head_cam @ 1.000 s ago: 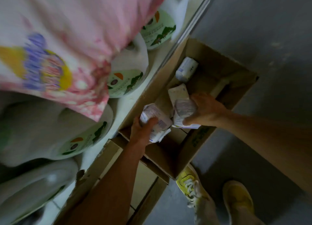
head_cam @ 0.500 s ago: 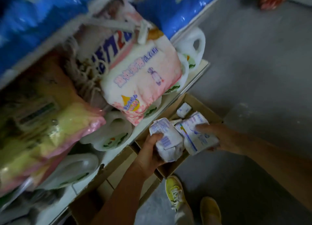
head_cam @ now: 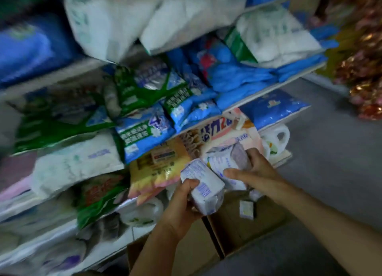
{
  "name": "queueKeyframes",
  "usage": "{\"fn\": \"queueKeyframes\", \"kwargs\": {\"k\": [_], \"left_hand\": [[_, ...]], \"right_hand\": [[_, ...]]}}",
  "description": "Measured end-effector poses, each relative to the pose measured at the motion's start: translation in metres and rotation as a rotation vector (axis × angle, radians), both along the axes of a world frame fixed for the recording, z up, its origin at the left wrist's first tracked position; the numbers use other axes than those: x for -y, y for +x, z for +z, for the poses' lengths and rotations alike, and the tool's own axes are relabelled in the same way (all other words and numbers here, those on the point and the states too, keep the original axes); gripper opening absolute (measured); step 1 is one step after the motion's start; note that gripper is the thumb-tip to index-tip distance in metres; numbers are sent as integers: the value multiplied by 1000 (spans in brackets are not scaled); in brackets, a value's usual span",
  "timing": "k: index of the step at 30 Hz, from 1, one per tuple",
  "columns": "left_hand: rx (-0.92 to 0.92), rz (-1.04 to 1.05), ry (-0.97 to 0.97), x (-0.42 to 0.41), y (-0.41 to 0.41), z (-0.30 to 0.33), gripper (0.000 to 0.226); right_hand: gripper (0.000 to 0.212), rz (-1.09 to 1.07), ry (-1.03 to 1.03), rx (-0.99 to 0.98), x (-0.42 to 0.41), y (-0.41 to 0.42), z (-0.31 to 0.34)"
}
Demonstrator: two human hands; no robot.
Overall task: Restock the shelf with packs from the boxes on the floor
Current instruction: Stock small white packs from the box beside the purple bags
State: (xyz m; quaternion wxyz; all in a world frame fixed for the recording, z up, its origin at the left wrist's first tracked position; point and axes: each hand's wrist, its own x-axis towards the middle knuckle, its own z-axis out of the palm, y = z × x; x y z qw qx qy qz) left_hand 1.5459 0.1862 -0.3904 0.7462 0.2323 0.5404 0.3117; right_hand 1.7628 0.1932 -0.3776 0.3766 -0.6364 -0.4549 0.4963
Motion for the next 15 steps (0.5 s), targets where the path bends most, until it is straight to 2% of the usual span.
{"fn": "queueKeyframes", "kwargs": {"k": [1, 3, 5, 7, 9, 12, 15], "left_hand": [[19, 41, 9, 3, -9, 14, 30], [70, 87, 60, 8, -32, 43, 37], [70, 113, 118, 14, -59, 68, 53], [106, 121, 164, 21, -87, 91, 49], [128, 130, 223, 32, -117, 114, 42], [127, 166, 273, 53, -170, 140, 47], [108, 215, 289, 71, -216, 157, 65]], "right_hand": [[61, 7, 10, -53, -2, -11, 11], [58, -41, -18, -262, -8, -35, 38], [28, -9, -22, -400, -10, -59, 66], [17, 86, -15, -452, -7, -80, 92], [17, 181, -41, -514, 1, -108, 116], [28, 346, -175, -623, 16, -165, 150], [36, 425, -266, -711, 32, -218, 178]]}}
